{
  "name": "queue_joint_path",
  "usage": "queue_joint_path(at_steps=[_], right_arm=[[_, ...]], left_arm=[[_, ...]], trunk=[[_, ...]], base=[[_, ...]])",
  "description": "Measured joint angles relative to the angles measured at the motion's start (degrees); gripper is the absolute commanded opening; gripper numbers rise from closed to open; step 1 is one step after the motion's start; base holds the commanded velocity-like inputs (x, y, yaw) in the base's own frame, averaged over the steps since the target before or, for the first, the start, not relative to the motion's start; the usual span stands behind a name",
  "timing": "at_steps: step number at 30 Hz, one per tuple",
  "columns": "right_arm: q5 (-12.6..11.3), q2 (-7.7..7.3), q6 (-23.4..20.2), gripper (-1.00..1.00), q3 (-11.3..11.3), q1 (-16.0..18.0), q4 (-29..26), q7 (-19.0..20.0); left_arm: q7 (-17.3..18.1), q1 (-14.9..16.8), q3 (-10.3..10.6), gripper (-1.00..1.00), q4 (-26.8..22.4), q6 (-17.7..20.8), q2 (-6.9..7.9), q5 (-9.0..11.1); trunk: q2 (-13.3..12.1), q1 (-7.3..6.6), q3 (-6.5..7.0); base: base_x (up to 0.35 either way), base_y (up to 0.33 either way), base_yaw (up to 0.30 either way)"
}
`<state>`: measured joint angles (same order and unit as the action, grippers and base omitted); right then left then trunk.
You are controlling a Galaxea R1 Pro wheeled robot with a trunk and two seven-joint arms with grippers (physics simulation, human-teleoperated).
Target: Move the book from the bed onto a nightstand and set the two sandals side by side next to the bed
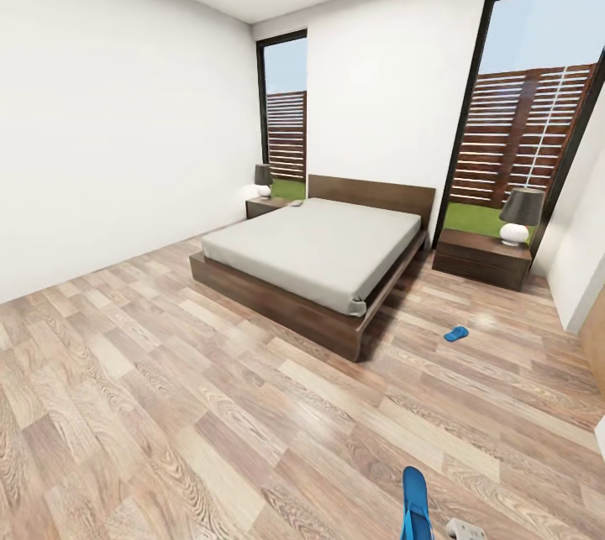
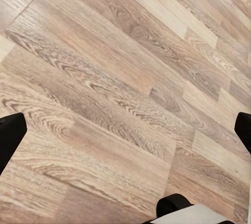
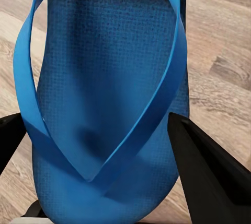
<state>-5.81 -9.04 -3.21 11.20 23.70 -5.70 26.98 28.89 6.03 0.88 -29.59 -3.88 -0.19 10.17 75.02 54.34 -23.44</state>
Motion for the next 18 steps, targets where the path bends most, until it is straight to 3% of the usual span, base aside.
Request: queue_joint_path(at_steps=[6, 18], right_arm=[[0.01, 0.0, 0.01, -1.0, 0.0, -0.01, -0.01, 0.0], [0.02, 0.0, -0.01, -1.0, -0.02, -0.01, -0.01, 0.0]], left_arm=[[0.0, 0.01, -0.01, 1.0, 0.01, -0.01, 0.0, 0.0], [0.0, 0.01, -0.01, 1.0, 0.02, -0.01, 0.0, 0.02]], trunk=[[0.0, 0.0, 0.0], [0.0, 0.0, 0.0]], base=[[0.0, 0.0, -0.131], [0.0, 0.0, -0.282]])
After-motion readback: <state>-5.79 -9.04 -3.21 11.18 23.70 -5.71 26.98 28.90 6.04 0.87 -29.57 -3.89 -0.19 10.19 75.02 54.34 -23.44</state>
